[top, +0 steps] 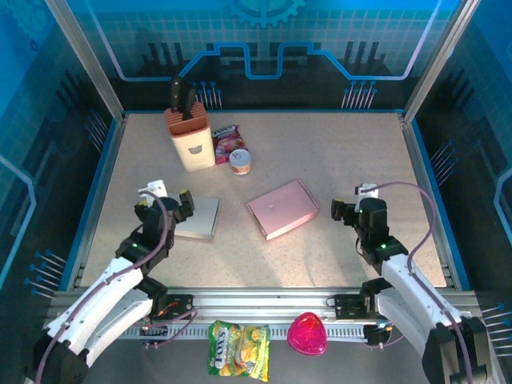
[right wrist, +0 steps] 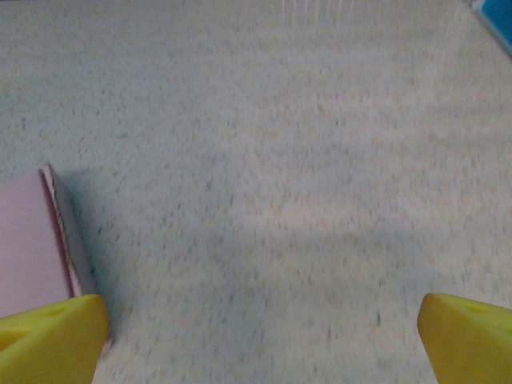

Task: Fold the paper box

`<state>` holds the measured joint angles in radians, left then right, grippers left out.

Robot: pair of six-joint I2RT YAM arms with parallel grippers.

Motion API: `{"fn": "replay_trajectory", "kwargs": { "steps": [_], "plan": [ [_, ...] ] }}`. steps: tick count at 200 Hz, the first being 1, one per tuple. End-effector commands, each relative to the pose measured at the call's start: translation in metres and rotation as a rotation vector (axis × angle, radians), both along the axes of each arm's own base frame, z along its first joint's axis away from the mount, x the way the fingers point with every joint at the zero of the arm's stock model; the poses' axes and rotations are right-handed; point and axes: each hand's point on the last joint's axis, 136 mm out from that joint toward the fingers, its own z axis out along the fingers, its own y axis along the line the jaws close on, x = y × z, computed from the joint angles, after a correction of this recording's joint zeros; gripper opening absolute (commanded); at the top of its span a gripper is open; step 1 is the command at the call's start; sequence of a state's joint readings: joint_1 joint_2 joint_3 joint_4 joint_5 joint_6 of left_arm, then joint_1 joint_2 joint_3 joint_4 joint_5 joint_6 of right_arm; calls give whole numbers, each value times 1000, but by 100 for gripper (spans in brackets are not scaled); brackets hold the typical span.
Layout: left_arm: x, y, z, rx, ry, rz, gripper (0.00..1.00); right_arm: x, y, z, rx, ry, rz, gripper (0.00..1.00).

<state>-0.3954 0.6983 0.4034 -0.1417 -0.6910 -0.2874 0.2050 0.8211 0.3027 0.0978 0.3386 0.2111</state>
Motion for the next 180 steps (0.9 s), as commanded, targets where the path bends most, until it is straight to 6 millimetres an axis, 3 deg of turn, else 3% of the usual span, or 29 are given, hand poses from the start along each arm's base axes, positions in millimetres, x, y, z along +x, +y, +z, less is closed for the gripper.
{"fn": "replay_trajectory", "kwargs": {
  "steps": [1, 27, 57, 76, 91, 109, 122, 162, 180],
  "plan": [
    [18, -2, 21, 125, -193, -82, 99, 29, -3, 33, -59, -213, 8, 100],
    [35, 6, -1, 120, -206, -115, 99, 46, -2, 13, -50, -228, 24, 100],
    [59, 14, -27, 91, -228, -127, 99, 61, 0, 9, -54, -223, 32, 100],
    [71, 14, -24, 94, -293, -132, 99, 68, -2, 10, -70, -219, 42, 100],
    [80, 18, -34, 79, -288, -118, 99, 69, -5, 16, -106, -278, 45, 100],
    [89, 17, -52, 68, -288, -146, 99, 70, -17, 1, -59, -312, 30, 100],
    [92, 15, -52, 65, -274, -155, 99, 74, -30, -9, -18, -338, -8, 100],
    [99, 40, -58, -29, -231, -79, 99, 74, -28, -10, -18, -324, 0, 100],
    [113, 29, -61, -25, -173, -146, 99, 81, -26, -12, -41, -289, -4, 100]
  ]
}}
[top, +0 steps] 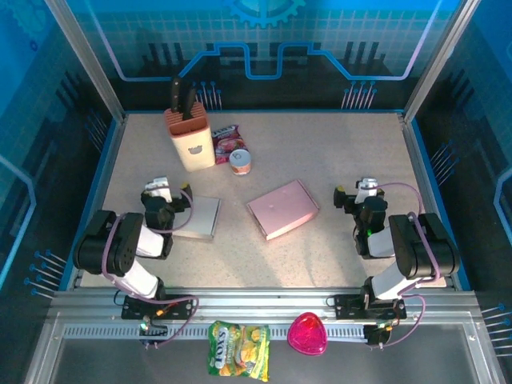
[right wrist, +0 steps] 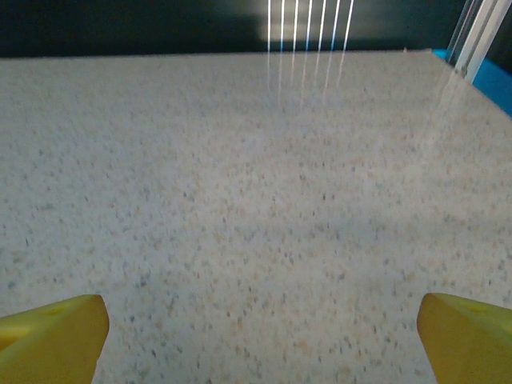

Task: Fold the paper box

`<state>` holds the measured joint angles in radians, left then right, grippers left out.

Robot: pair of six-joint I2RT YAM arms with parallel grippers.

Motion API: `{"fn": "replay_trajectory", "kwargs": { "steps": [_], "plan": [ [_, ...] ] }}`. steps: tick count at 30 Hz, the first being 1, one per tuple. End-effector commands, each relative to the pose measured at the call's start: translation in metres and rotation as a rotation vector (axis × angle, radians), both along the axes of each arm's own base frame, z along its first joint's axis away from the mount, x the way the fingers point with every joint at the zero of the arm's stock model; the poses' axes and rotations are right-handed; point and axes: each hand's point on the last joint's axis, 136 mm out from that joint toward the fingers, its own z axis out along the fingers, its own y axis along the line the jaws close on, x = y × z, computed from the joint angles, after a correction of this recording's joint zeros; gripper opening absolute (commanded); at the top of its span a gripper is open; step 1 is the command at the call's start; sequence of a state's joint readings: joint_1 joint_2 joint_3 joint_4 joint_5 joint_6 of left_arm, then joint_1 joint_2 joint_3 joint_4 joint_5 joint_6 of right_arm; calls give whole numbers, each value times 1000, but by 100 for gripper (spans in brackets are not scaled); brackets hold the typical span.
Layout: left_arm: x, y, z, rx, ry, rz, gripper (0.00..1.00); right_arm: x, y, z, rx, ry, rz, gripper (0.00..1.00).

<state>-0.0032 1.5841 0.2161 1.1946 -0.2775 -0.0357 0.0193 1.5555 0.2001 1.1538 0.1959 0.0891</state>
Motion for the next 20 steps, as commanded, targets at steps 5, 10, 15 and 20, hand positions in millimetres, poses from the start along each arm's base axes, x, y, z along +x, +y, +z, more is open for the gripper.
{"fn": "replay_trajectory", "kwargs": {
  "steps": [5, 10, 15, 20],
  "plan": [
    [24, -15, 10, -45, 25, -88, 99, 31, 13, 20, -58, 11, 16, 100],
    [22, -14, 11, -42, 16, -85, 99, 33, 15, 19, -72, 21, 18, 100],
    [22, -14, 12, -43, 13, -82, 99, 34, 15, 19, -75, 23, 15, 100],
    [20, -14, 12, -42, 6, -85, 99, 23, 11, 23, -76, -30, -14, 100]
  ]
}}
